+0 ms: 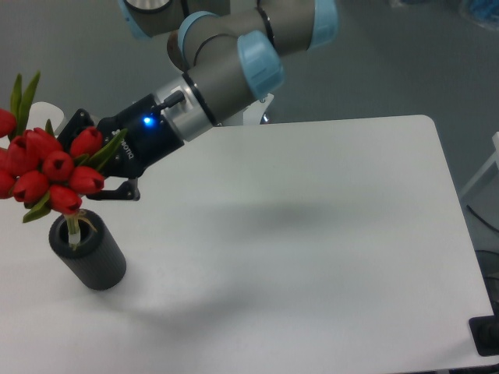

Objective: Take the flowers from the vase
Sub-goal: 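Lift the tulip bunch up out of the black vase, then carry the held tulips away from the vase over the table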

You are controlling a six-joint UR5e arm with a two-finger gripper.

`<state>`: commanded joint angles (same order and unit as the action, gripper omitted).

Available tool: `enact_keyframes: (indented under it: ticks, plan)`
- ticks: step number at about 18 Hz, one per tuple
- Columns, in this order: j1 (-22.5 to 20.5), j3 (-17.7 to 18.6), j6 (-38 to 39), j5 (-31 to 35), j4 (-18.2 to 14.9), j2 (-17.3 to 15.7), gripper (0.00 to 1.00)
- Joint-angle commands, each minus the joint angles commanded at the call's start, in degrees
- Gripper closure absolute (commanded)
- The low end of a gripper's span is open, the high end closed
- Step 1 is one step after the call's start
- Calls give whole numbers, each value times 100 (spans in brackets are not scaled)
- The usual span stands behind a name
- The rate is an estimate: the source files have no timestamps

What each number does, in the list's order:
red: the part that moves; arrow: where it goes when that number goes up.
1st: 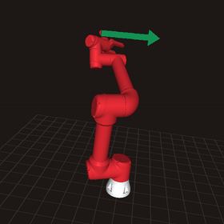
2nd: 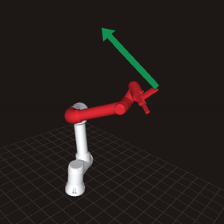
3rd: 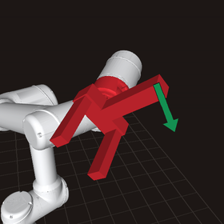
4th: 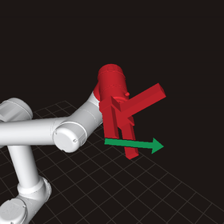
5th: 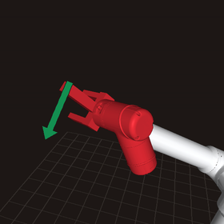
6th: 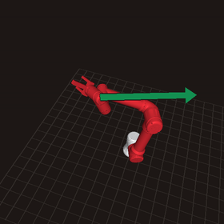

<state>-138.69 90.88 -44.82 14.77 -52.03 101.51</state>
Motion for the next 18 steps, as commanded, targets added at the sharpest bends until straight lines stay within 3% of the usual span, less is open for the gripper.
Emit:
enact_keyframes:
  ticks: [3,8,15,18]
  plan:
    - [-167,-44,9,-9,-9,-9,89]
    - [-501,-474,-96,218,-9,96,89]
    - [-686,-712,-1027,1914,-52,263,94]
    - [-730,-703,-1641,2826,-332,325,96]
